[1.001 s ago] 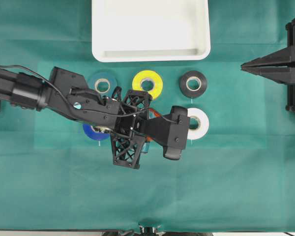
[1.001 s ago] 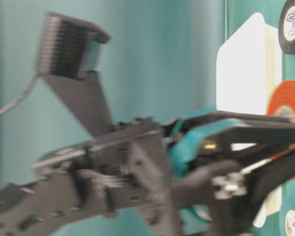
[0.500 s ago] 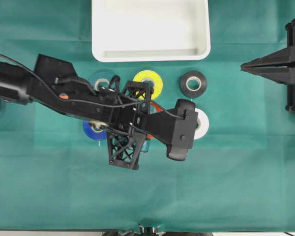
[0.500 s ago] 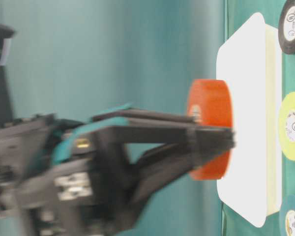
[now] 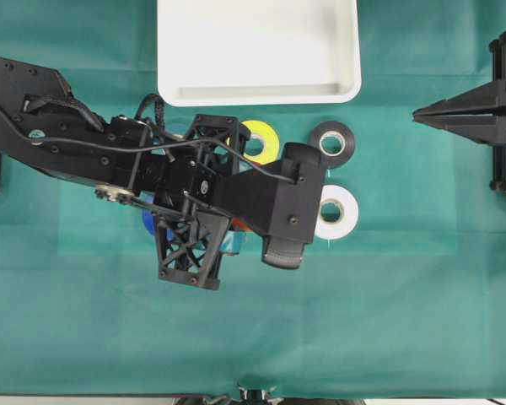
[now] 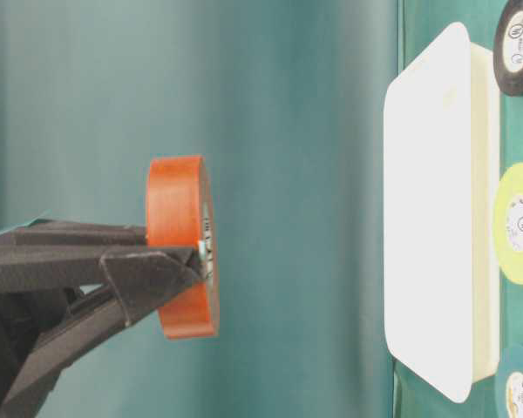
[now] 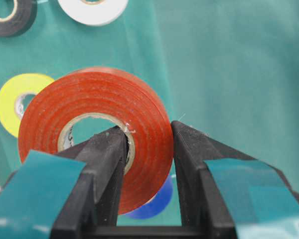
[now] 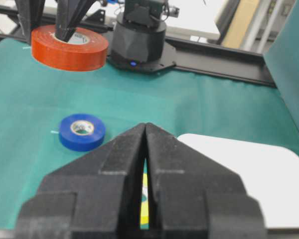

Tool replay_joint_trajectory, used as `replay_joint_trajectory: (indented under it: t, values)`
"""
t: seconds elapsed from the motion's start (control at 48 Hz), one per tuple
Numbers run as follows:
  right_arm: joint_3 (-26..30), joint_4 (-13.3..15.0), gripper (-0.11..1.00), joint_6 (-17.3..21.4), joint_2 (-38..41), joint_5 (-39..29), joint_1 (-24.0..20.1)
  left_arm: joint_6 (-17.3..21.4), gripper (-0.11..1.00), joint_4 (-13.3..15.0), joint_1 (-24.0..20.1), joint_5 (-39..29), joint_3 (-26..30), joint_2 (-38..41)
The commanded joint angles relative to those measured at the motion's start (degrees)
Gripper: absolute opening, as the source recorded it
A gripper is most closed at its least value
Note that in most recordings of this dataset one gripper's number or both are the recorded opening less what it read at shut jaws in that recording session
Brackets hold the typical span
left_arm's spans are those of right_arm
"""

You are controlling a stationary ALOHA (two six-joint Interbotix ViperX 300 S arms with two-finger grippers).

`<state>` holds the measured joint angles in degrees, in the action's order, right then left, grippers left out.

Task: Place the tape from the fixed location into the white case.
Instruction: 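Lift the orange roll with the left gripper and carry it toward the tray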

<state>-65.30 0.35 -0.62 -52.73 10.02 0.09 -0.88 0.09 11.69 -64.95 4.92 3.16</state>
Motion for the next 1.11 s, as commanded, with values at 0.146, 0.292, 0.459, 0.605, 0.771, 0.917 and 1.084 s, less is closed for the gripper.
replay_joint_trajectory:
  t: [0.146,0.292,0.459,0.605,0.771,0.917,1.084]
  values:
    - [1.58,0.18,0.00,-0.09,0.18,0.26,0.09,0.09,0.24,-0.18,0.18,0.00,1.49,-2.20]
    - [1.58,0.18,0.00,-0.09,0.26,0.26,0.09,0.09,0.24,-0.18,0.18,0.00,1.49,-2.20]
    - [1.58,0.18,0.00,-0.09,0.35,0.26,0.09,0.09,0.24,-0.18,0.18,0.00,1.41,-2.20]
    - [1.58,0.09,0.00,-0.18,0.35,0.18,0.09,0.09,0.24,-0.18,0.18,0.00,1.41,-2.20]
    - [1.58,0.18,0.00,-0.18,0.35,0.09,0.00,0.00,0.24,-0.18,0.18,0.00,1.41,-2.20]
    - [1.58,0.09,0.00,-0.09,0.35,0.09,0.00,0.09,0.24,-0.18,-0.18,0.00,1.32,-2.20]
    - [1.49,0.09,0.00,-0.18,0.35,0.09,0.00,0.09,0.24,-0.18,-1.41,0.09,1.23,-2.29]
